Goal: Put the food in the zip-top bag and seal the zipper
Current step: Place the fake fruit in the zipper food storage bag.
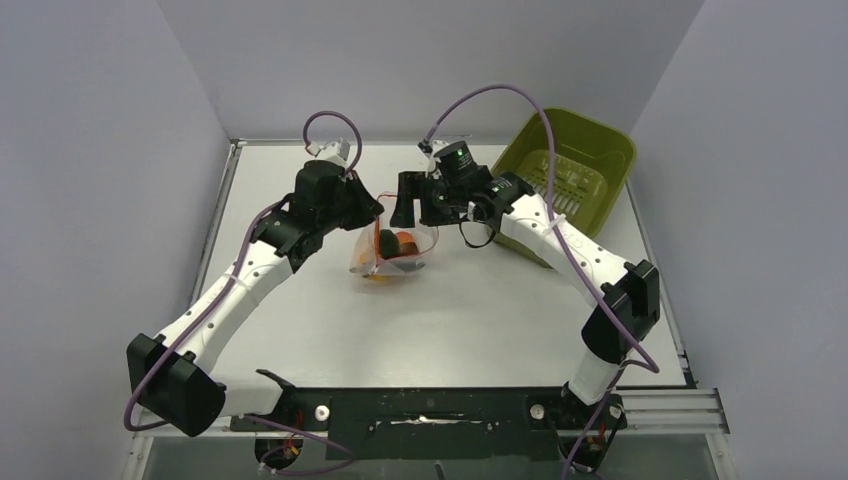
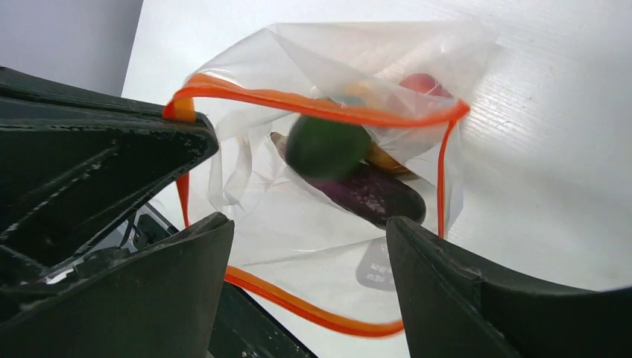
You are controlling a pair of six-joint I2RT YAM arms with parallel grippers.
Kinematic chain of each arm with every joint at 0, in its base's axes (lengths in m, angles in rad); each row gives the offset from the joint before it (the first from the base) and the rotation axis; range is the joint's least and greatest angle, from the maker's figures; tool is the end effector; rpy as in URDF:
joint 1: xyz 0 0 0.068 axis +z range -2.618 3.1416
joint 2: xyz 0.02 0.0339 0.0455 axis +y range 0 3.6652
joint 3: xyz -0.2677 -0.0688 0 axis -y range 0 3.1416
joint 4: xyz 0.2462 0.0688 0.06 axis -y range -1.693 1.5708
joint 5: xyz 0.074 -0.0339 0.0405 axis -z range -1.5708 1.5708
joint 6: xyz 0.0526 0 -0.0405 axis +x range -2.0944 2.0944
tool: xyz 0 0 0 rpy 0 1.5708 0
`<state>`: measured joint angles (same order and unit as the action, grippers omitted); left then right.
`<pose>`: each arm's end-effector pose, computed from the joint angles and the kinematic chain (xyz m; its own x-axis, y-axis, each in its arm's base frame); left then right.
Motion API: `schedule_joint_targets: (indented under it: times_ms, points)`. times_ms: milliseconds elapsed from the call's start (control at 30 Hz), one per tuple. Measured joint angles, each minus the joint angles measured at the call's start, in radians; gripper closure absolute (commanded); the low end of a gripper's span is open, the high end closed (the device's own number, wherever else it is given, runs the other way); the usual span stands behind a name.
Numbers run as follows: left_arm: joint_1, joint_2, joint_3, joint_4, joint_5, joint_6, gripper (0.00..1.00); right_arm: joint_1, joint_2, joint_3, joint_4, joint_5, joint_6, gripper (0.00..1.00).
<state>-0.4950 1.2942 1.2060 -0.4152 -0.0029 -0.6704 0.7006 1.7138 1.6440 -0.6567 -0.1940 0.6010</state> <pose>0.2714 -0.1463 0.3480 -0.6264 -0.3679 -0.6872 0.1067 0.8328 -0.5431 0.3006 0.2668 0.3377 -0.8388 0.0184 -0.5441 -0.3255 0.7842 0.5283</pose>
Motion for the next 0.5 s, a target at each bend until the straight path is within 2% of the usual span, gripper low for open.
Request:
schedule_joint_targets:
  times_ms: [267,500]
  points:
    - [0.001,0.000,0.000,0.000,0.001,0.002,1.00,-0.033,-0.002,0.065,-0.019,0.000,-0.004,0.27]
    - [0.001,-0.018,-0.023,0.000,0.000,0.008,1.00,-0.182,-0.053,0.077,-0.072,0.015,-0.112,0.31]
